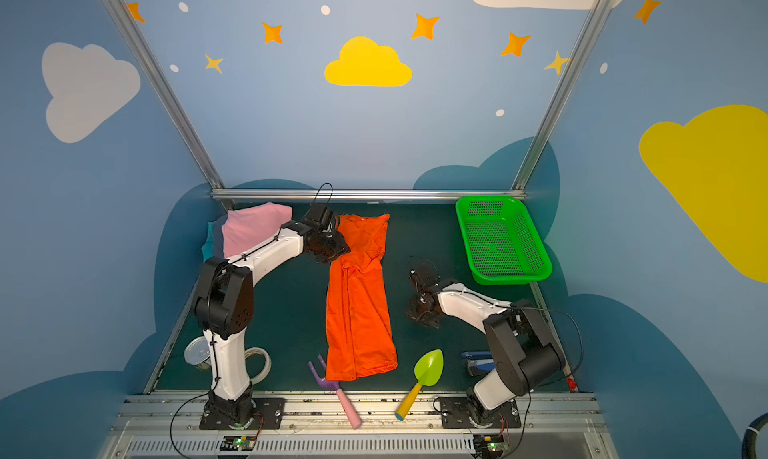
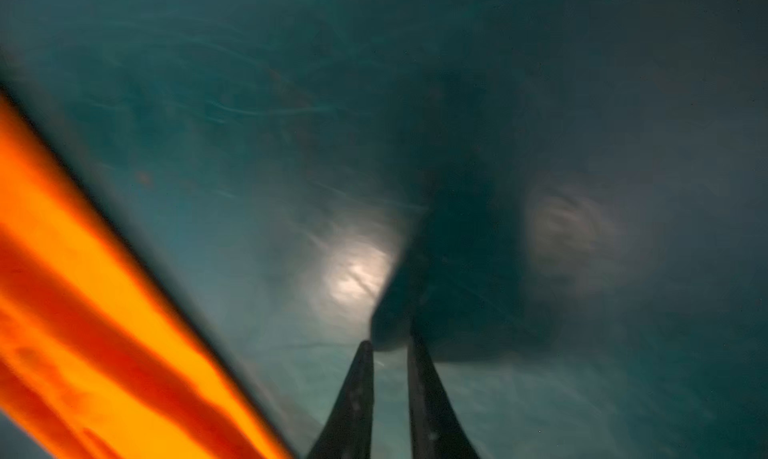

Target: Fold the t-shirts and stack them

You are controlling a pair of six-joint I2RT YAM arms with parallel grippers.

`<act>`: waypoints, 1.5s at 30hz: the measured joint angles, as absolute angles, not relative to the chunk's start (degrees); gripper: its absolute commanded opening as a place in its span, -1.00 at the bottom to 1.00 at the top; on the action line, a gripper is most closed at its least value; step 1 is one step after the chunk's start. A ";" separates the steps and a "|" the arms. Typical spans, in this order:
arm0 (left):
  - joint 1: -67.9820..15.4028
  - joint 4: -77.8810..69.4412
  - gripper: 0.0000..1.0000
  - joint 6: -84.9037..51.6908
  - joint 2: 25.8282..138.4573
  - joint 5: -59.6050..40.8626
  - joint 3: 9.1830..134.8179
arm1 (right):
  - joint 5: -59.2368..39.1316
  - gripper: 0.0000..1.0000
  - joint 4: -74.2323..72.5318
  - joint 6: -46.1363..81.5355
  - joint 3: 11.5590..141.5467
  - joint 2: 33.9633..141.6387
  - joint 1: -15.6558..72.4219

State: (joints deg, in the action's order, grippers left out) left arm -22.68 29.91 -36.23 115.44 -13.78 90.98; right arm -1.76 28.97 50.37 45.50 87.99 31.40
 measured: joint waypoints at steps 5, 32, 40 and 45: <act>-26.20 31.79 0.00 -35.86 121.21 -11.99 99.59 | -2.61 -0.63 30.39 48.77 46.72 88.31 31.77; -28.42 40.34 -0.14 -36.51 150.74 -8.27 136.81 | -25.17 -1.00 17.58 40.93 71.20 114.74 27.73; -27.90 37.63 -0.07 -39.79 158.78 -11.79 149.38 | -22.59 -1.00 17.85 41.34 66.48 109.62 19.77; -27.68 35.05 0.16 -43.00 161.27 -15.66 152.90 | -19.53 -0.53 17.10 42.72 62.83 104.71 20.18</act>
